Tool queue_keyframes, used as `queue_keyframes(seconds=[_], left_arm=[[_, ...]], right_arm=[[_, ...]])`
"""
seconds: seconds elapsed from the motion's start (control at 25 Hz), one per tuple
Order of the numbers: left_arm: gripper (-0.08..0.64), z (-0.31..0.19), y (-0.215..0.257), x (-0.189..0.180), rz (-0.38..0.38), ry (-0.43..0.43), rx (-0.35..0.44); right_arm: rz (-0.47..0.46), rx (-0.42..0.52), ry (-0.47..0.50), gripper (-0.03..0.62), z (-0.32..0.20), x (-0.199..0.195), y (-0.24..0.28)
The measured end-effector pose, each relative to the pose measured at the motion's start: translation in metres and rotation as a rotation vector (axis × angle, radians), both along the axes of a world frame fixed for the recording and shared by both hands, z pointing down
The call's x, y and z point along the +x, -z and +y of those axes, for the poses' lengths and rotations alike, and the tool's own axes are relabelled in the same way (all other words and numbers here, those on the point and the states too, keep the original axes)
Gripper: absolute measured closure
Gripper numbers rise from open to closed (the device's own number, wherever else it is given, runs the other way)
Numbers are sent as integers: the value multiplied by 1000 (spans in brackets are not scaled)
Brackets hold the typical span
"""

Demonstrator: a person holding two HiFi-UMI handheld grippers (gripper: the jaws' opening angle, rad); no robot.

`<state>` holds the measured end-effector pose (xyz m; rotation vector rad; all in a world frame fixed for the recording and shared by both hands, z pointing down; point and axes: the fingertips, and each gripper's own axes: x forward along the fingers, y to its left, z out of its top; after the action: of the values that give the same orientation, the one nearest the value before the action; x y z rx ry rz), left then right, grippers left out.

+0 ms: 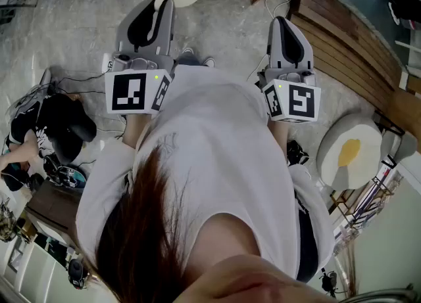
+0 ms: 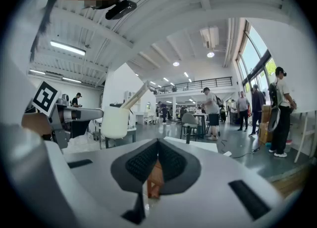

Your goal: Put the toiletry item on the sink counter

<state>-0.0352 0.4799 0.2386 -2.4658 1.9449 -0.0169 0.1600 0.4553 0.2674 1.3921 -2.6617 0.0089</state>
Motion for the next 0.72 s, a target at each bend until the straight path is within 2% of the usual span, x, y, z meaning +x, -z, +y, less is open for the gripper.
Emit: queue_keyframes(seconds=[0.72], left_arm=[[512,10,7,10,0,-2,17]], right_arm=[[-2,17,9,583,9,9,5]])
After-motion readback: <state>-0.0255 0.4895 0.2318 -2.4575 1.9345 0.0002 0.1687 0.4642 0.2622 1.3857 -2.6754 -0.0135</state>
